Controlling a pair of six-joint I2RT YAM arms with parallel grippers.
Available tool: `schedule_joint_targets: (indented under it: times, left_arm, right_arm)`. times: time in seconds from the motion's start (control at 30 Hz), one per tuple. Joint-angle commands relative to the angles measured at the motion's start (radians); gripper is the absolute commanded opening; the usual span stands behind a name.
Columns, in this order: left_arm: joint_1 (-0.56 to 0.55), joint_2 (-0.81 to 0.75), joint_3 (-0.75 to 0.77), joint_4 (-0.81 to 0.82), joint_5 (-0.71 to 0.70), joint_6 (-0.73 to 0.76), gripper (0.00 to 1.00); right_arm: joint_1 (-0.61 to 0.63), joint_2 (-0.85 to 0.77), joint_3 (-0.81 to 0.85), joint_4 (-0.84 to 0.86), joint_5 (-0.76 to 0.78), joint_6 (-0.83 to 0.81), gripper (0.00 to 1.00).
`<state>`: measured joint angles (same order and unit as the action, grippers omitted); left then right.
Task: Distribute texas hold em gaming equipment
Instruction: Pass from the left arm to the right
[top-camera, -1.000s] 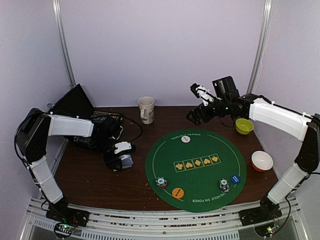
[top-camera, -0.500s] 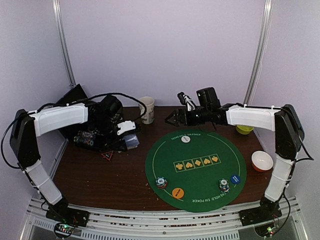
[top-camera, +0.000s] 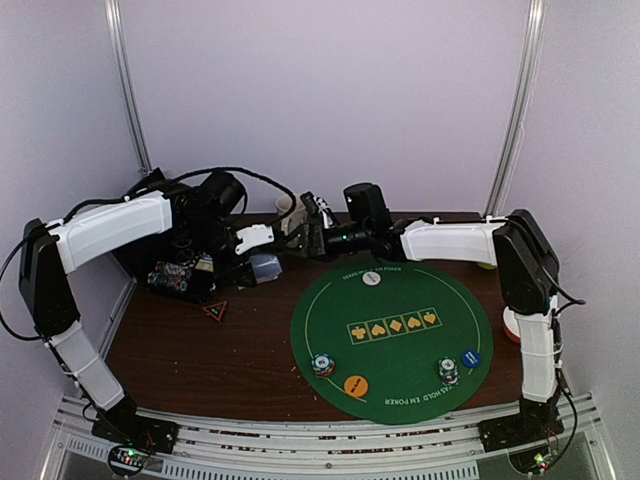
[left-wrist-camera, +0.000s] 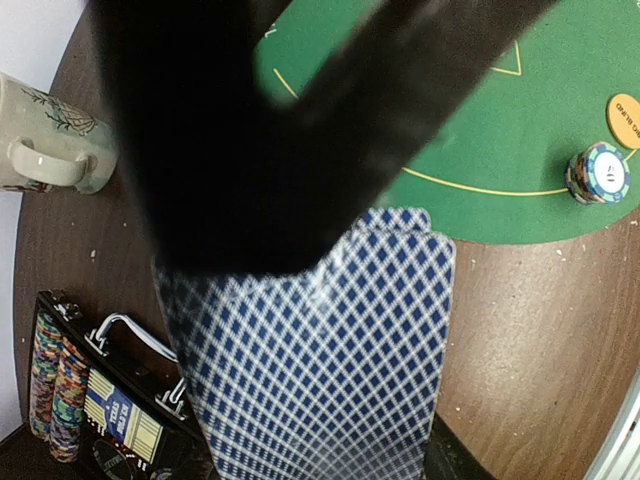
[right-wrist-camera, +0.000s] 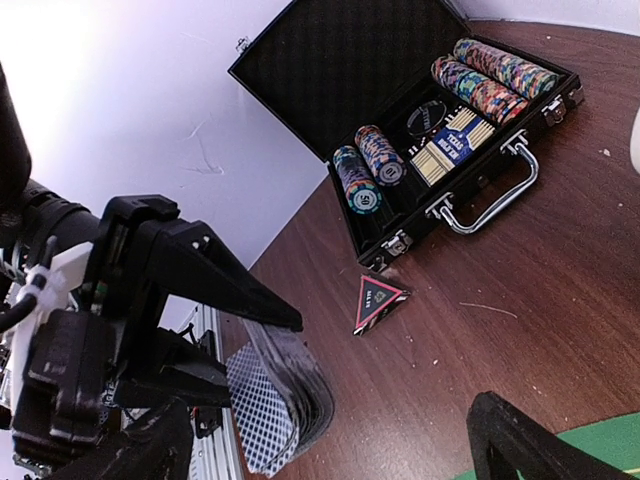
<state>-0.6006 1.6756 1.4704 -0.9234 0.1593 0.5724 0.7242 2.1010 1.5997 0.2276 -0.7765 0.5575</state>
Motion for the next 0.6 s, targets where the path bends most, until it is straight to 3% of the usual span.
schedule_joint_targets:
  times: [0.0, 0.33, 0.43, 0.57]
  left_arm:
    - [-0.009, -0.001, 0.045, -0.011, -0.018, 0.011, 0.49]
    - [-0.016, 0.018, 0.053, -0.011, -0.025, 0.019, 0.48]
    - [-0.018, 0.028, 0.066, -0.001, -0.051, 0.020, 0.48]
    - [-0.019, 0.035, 0.080, 0.012, -0.059, 0.033, 0.48]
  right_arm:
    - [0.020, 0.071, 0.085, -0.023, -0.010, -0.005, 0.97]
    - [0.050, 0.191, 0.217, 0.016, -0.086, 0.068, 0.89]
    - [0.061, 0.207, 0.213, 0.063, -0.118, 0.124, 0.81]
    - [0.066, 0.222, 0.215, 0.094, -0.147, 0.159, 0.63]
